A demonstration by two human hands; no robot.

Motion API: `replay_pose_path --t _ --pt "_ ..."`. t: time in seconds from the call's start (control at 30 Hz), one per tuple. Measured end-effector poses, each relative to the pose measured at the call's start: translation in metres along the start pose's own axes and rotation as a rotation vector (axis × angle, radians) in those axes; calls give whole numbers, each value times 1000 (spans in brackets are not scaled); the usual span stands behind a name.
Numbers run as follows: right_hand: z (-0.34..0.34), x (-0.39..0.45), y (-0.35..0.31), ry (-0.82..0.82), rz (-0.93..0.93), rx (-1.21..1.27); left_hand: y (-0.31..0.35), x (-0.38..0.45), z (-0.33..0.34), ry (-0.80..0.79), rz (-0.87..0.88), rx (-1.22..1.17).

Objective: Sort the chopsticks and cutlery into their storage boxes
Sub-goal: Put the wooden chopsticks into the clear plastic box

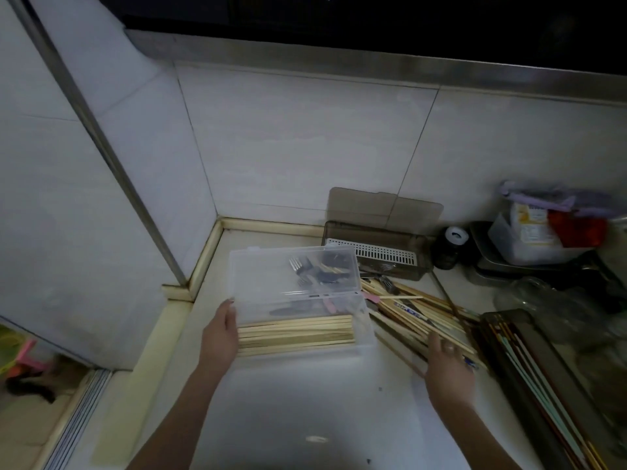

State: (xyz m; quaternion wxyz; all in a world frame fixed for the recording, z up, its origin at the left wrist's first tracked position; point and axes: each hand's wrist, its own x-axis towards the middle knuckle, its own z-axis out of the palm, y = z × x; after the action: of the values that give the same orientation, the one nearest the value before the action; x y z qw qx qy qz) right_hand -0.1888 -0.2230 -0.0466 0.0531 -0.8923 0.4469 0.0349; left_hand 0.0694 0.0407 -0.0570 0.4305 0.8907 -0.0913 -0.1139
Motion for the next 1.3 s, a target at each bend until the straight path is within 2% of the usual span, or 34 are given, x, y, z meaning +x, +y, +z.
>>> replay_pose_path --t 0.1,0.17,0.2,0.3,0.4,0.53,0.6,0.67,0.73,0.77,0.9,1.07,1.23,1.3 --pt "-14 -7 14 118 192 133 2 1 0 -20 -9 -151" --pt "-17 -13 17 289 277 288 5 3 -1 -34 -17 -206" --pt "-18 -17 12 376 255 343 5 3 -1 -38 -14 -217" --pt "-23 -23 -34 466 -80 319 6 2 -1 -47 -26 -264" --pt "-20 -17 -96 371 -420 262 8 4 0 -63 -41 -313" --pt "-9 -12 -137 152 -527 357 3 6 1 -75 -28 -318" --pt "-8 -18 -126 155 -424 447 1 7 2 -80 -18 -313" --pt "-6 -19 -96 258 -170 524 1 7 2 -85 -11 -301" --pt "2 -18 -57 295 65 492 2 7 2 -83 -10 -299" --pt "7 -16 -39 261 116 458 3 7 2 -77 -11 -305" --pt "28 -21 -8 0 108 349 4 7 4 -67 -9 -328" --pt "35 -20 -11 -80 78 170 3 6 4 -62 -8 -332" --pt "35 -18 -3 -76 264 397 3 6 3 -68 -17 -356" --pt "28 -22 2 3 314 559 1 7 4 -66 -13 -367"
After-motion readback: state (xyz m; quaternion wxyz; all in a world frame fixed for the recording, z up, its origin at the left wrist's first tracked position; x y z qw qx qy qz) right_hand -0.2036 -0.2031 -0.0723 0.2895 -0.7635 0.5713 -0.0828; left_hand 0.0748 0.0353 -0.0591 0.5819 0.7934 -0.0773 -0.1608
